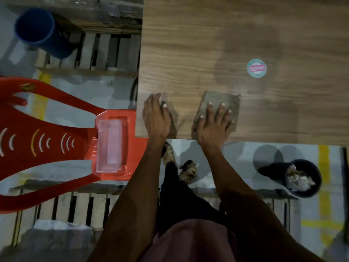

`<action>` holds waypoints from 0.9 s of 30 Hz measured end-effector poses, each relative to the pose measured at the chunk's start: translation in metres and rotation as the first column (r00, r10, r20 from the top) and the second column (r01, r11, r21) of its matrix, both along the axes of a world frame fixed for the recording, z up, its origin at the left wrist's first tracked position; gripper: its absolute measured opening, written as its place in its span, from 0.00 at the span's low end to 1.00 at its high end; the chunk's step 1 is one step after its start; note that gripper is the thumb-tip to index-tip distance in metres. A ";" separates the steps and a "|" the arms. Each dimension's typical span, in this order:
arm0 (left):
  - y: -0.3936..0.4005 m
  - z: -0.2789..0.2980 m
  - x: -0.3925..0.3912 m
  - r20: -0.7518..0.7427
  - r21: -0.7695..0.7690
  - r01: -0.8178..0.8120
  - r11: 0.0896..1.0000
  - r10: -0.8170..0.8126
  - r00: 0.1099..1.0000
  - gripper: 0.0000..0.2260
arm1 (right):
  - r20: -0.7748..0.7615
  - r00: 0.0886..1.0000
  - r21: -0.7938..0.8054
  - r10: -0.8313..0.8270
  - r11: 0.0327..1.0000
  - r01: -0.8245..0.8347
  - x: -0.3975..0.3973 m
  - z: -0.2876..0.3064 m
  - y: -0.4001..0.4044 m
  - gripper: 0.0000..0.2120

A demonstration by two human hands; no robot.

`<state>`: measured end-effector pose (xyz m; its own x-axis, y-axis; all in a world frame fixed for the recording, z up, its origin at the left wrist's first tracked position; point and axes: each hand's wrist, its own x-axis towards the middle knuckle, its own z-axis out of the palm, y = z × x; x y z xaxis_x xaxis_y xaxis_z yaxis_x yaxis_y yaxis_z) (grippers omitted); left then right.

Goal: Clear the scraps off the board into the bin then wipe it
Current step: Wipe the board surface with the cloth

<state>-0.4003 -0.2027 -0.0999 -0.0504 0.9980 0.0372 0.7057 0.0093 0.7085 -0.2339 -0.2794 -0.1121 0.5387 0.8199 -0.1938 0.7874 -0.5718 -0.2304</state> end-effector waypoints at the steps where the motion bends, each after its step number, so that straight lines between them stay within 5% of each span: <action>1: 0.001 -0.002 0.002 -0.075 0.003 0.027 1.000 -0.027 0.997 0.19 | -0.003 0.995 -0.010 -0.099 0.995 0.099 0.003 0.000 0.000 0.28; 4: 0.004 -0.006 -0.003 -0.288 -0.019 0.053 0.998 -0.056 0.956 0.19 | 0.007 0.994 -0.020 -0.109 0.994 0.109 -0.007 -0.001 -0.003 0.29; 6: 0.002 -0.007 -0.005 -0.383 0.003 0.096 0.995 -0.088 0.920 0.17 | -0.013 0.986 0.005 0.166 0.986 -0.165 -0.017 -0.003 -0.013 0.30; 9: 0.001 -0.005 -0.004 -0.454 0.001 0.125 0.992 -0.111 0.884 0.16 | -0.005 0.847 0.051 0.532 0.846 -0.531 -0.016 -0.008 -0.027 0.29; 12: 0.006 -0.001 0.003 -0.509 -0.033 0.100 0.994 -0.102 0.855 0.17 | 0.004 0.907 0.042 0.422 0.906 -0.422 0.016 -0.009 -0.023 0.30; 17: 0.023 0.000 0.020 -0.534 -0.036 0.011 0.999 -0.029 0.845 0.17 | -0.018 0.990 -0.074 -0.142 0.987 0.140 0.032 0.001 0.001 0.30; 19: 0.031 0.000 0.026 -0.531 -0.042 0.023 0.999 -0.042 0.846 0.17 | -0.040 0.997 -0.077 -0.066 0.995 0.063 0.004 0.005 0.013 0.30; 23: 0.056 0.003 0.028 -0.520 -0.054 0.081 0.995 -0.098 0.848 0.17 | -0.038 0.845 0.031 0.534 0.845 -0.533 -0.014 0.003 0.024 0.29; 25: 0.071 0.005 0.024 -0.506 -0.061 0.108 0.992 -0.124 0.854 0.18 | -0.015 0.875 0.045 0.484 0.874 -0.483 0.008 0.001 0.038 0.29; 27: 0.086 0.007 0.022 -0.483 -0.024 0.147 0.989 -0.140 0.865 0.20 | 0.002 0.964 0.007 0.265 0.964 -0.265 0.027 0.000 0.058 0.29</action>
